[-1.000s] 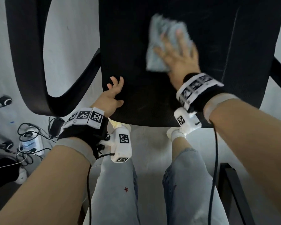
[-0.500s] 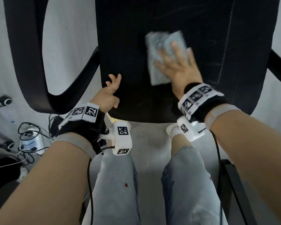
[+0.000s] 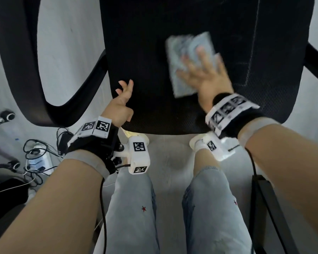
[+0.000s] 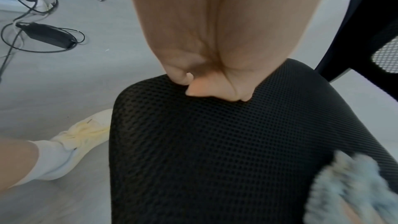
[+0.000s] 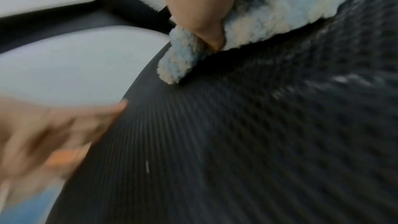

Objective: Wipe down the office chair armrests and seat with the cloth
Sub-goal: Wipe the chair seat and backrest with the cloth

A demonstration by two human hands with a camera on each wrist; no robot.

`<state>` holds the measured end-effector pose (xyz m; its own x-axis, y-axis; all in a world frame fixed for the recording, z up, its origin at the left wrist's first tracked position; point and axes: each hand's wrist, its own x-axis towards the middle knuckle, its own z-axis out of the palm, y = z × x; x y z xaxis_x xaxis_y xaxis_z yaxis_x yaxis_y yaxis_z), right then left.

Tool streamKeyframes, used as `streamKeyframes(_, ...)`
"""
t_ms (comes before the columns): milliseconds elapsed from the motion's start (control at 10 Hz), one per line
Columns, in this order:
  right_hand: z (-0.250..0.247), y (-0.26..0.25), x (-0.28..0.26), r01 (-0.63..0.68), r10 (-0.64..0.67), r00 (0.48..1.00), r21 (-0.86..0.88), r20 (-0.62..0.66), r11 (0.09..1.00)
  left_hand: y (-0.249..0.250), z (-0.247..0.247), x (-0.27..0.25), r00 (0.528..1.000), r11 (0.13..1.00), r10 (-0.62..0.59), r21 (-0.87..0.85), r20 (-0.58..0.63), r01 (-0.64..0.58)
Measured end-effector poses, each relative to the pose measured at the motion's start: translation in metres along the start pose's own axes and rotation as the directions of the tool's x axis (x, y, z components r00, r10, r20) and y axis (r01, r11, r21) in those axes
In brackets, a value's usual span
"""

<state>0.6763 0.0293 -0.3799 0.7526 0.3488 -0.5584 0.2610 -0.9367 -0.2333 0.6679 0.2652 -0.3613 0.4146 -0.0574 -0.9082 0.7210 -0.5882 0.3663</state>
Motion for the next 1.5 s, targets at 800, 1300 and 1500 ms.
streamKeyframes(800, 0.042, 0.027, -0.051, 0.276, -0.288, 0.957, -0.236, -0.016, 0.932, 0.063, 0.083, -0.015, 0.985, 0.98, 0.155, 0.11, 0.078, -0.163)
streamKeyframes(1300, 0.059, 0.074, -0.063, 0.481, -0.481, 0.877, 0.052, -0.015, 0.875, 0.073, 0.089, -0.009, 0.998, 0.991, 0.027, 0.127, 0.058, -0.034)
streamKeyframes(1500, 0.014, 0.092, -0.054, 0.085, 0.132, 0.969, 0.784, -0.208, 0.615, 0.082, 0.09, -0.009, 0.996, 0.99, -0.022, 0.141, 0.086, 0.01)
